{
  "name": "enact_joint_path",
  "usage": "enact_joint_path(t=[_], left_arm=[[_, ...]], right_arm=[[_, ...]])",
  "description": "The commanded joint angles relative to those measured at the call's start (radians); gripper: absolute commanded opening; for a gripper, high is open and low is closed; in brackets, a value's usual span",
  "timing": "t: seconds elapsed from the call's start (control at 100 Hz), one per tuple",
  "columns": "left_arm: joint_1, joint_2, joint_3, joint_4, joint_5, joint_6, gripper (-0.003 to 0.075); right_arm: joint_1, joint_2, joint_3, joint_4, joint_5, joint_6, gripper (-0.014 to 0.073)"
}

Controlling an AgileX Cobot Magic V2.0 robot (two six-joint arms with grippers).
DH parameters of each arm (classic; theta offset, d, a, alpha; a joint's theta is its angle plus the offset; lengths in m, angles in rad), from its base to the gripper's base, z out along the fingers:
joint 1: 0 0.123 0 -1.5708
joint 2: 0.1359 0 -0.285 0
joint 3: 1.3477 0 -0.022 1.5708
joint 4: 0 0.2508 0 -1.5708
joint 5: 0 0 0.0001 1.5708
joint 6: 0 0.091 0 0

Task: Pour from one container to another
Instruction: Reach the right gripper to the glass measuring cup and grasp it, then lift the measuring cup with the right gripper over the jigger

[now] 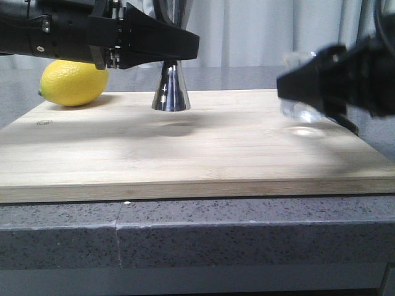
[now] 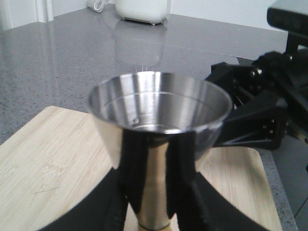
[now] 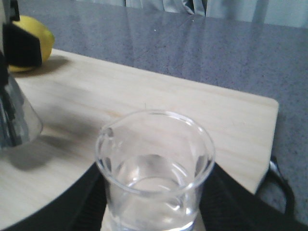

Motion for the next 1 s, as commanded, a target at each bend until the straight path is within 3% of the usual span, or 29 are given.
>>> enact_joint_path(t=[0.0,0.24,0.43,0.79,0.99], left_arm=[[-0.011,-0.043,-0.03,-0.096,0.09,-0.003,0.0145],[-0.011,-0.043,-0.03,-0.096,0.09,-0.003,0.0145],[-0.011,-0.043,-0.03,-0.096,0.09,-0.003,0.0145],[-0.011,-0.043,-0.03,-0.096,0.09,-0.003,0.0145],[-0.011,-0.043,-0.03,-0.096,0.09,-0.003,0.0145]], right_arm=[[-0.001,-0.052,-0.125,-0.001,0.07,-0.002,0.0291],[-0.001,-0.063,-0.445,-0.045,0.54,-0.002,0.0291],[-0.001,-0.037,-0.646,-0.127,0.78,-0.009,0.0291],[0.112,0.069,-0.924,-0.143,1.077,-0.273,0.0291],[0.176,0.141,-1.058,-0.211,1.214,-0.348,0.0291]])
